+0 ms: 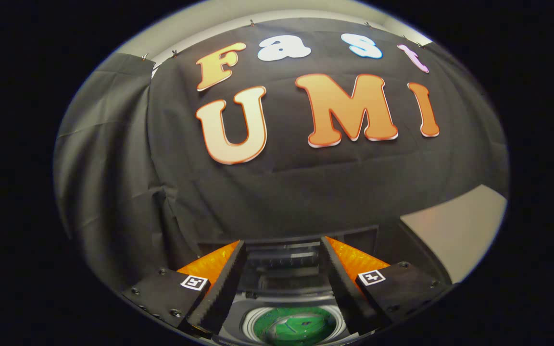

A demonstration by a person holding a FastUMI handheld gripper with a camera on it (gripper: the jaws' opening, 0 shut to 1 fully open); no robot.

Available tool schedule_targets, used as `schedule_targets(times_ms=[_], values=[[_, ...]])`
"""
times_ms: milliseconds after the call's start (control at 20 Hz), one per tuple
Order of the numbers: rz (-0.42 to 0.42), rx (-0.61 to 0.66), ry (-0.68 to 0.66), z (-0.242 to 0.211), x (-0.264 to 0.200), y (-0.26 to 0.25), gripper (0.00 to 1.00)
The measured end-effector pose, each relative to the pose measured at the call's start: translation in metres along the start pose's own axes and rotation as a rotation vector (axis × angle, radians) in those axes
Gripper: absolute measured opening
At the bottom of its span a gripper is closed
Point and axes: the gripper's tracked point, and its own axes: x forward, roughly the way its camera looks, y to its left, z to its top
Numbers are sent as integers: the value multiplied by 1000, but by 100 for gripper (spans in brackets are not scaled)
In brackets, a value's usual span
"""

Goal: Put the clothes into the washing machine and then close the washing machine lid.

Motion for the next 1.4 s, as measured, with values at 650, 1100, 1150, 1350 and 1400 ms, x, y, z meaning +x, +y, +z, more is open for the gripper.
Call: schedule_targets(times_ms=[650, 1100, 1150, 1350, 1400], values=[[-19, -69, 139, -19, 112, -33, 98], [-49, -91, 109, -43, 116, -50, 100], [-35, -95, 98, -44, 116, -51, 100], [-32, -94, 74, -45, 105, -51, 100], [-31, -91, 63, -46, 99, -51, 100]])
